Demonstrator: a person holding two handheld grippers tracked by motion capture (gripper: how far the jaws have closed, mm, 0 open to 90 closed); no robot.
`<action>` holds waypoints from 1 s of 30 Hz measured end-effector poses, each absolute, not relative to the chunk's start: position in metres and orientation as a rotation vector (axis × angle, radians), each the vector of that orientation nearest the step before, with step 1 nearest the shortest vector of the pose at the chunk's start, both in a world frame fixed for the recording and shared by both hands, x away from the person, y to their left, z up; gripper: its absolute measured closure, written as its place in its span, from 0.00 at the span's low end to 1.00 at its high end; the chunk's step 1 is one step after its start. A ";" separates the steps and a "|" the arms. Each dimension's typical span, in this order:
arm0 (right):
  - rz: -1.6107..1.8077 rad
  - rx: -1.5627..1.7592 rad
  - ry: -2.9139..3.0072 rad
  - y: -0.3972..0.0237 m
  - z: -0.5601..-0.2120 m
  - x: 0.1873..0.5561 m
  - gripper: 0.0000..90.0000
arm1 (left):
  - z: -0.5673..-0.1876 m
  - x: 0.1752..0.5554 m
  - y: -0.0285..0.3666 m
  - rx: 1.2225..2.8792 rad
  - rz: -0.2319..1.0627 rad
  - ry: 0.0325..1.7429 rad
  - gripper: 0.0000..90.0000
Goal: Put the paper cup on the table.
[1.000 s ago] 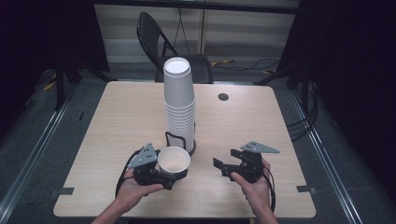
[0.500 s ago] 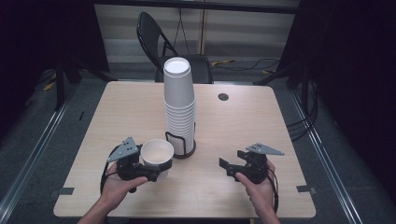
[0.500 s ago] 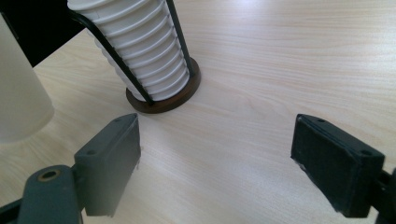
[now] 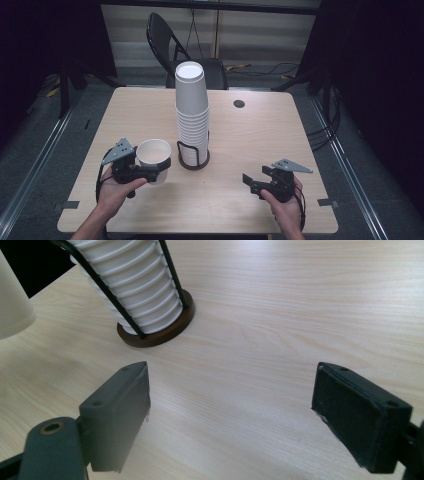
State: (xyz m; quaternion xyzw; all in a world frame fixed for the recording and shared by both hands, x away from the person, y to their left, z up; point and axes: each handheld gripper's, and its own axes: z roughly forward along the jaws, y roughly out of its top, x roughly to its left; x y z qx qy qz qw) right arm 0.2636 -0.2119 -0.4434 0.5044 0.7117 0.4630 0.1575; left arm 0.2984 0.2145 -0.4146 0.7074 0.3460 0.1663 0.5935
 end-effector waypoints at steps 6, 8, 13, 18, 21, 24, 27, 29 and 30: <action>1.309 1.447 2.048 -0.211 -0.447 0.265 0.17 | -0.412 0.312 0.221 1.635 0.408 0.842 0.10; 1.313 1.448 2.052 -0.210 -0.448 0.266 0.17 | -0.411 0.316 0.224 1.625 0.422 0.860 0.10; 1.311 1.447 2.055 -0.210 -0.449 0.267 0.17 | -0.409 0.330 0.229 1.625 0.441 0.900 0.10; 1.305 1.451 2.056 -0.210 -0.449 0.266 0.17 | -0.409 0.340 0.231 1.641 0.495 0.909 0.09; 1.306 1.451 2.056 -0.211 -0.450 0.267 0.17 | -0.409 0.345 0.231 1.659 0.515 0.902 0.09; 1.308 1.453 2.060 -0.210 -0.450 0.267 0.17 | -0.409 0.352 0.231 1.635 0.498 0.909 0.09; 1.303 1.451 2.069 -0.210 -0.451 0.267 0.17 | -0.409 0.359 0.230 1.650 0.529 0.909 0.09; 1.306 1.446 2.068 -0.209 -0.452 0.268 0.17 | -0.410 0.363 0.231 1.637 0.517 0.918 0.09; 1.304 1.449 2.069 -0.209 -0.452 0.268 0.17 | -0.411 0.366 0.231 1.631 0.532 0.915 0.09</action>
